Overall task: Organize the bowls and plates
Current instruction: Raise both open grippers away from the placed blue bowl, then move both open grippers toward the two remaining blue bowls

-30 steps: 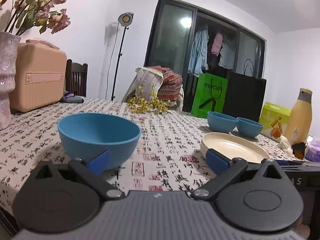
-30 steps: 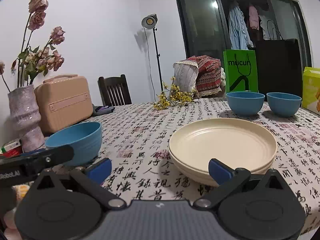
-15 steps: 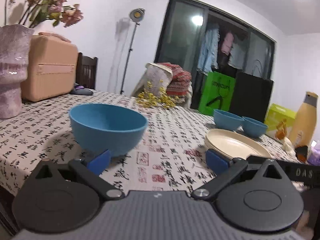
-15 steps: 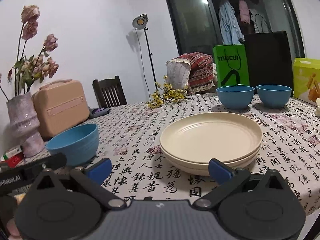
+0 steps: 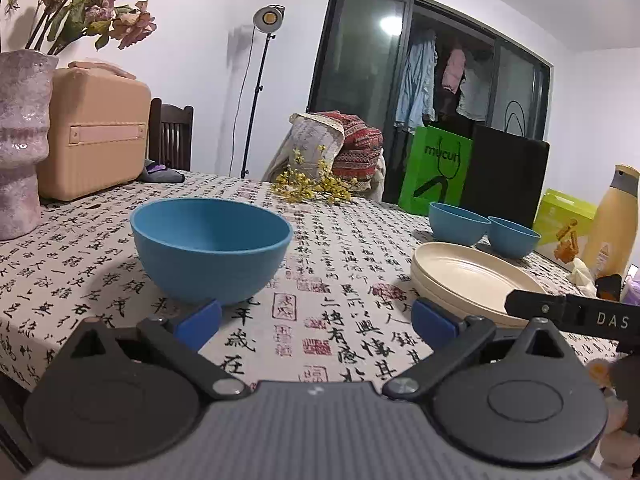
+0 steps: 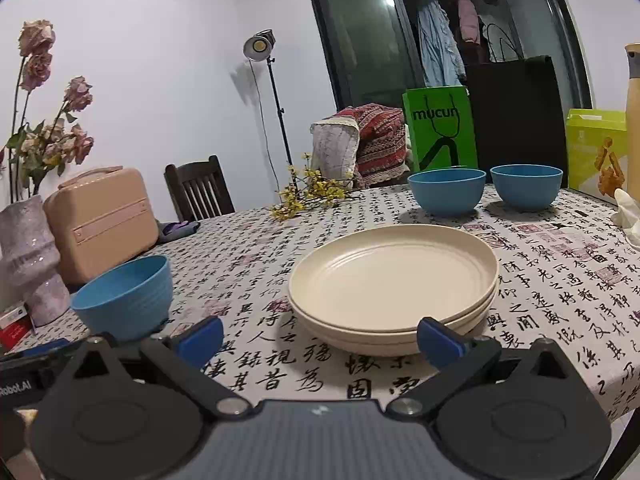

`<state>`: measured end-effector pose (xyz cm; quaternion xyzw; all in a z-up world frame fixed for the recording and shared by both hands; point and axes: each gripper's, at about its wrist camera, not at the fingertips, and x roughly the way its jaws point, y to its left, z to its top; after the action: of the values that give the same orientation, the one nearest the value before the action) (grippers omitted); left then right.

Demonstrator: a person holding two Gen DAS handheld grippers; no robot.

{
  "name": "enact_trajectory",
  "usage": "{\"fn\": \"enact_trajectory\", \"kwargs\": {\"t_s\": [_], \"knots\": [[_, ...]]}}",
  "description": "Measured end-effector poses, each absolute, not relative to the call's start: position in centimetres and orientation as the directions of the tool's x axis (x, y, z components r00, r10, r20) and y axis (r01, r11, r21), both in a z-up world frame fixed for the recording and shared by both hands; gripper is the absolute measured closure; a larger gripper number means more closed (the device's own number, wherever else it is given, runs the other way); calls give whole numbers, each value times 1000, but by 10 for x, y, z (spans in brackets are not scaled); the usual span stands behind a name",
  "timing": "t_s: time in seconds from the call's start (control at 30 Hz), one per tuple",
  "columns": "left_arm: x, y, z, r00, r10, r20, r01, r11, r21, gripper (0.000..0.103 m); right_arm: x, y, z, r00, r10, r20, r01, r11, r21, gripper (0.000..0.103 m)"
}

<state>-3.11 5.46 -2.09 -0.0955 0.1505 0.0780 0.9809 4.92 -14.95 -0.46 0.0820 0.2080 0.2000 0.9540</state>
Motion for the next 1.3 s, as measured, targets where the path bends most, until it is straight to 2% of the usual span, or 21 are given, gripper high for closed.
{"fn": "enact_trajectory", "kwargs": {"t_s": [0.23, 0.73, 1.03, 1.3], "knots": [[-22, 52, -13, 949, 147, -281, -188, 974, -127, 0, 61, -151, 1, 840, 387, -381, -331, 921, 206, 0], [7, 46, 24, 975, 141, -173, -160, 982, -102, 0, 91, -168, 28, 887, 334, -318, -295, 941, 166, 0], [38, 47, 35, 973, 115, -201, -142, 981, -129, 0, 122, -180, 41, 892, 324, -316, -289, 945, 153, 0], [60, 42, 47, 973, 124, -197, -146, 984, -98, 0, 154, -190, 52, 897, 322, -302, -287, 945, 156, 0]]}}
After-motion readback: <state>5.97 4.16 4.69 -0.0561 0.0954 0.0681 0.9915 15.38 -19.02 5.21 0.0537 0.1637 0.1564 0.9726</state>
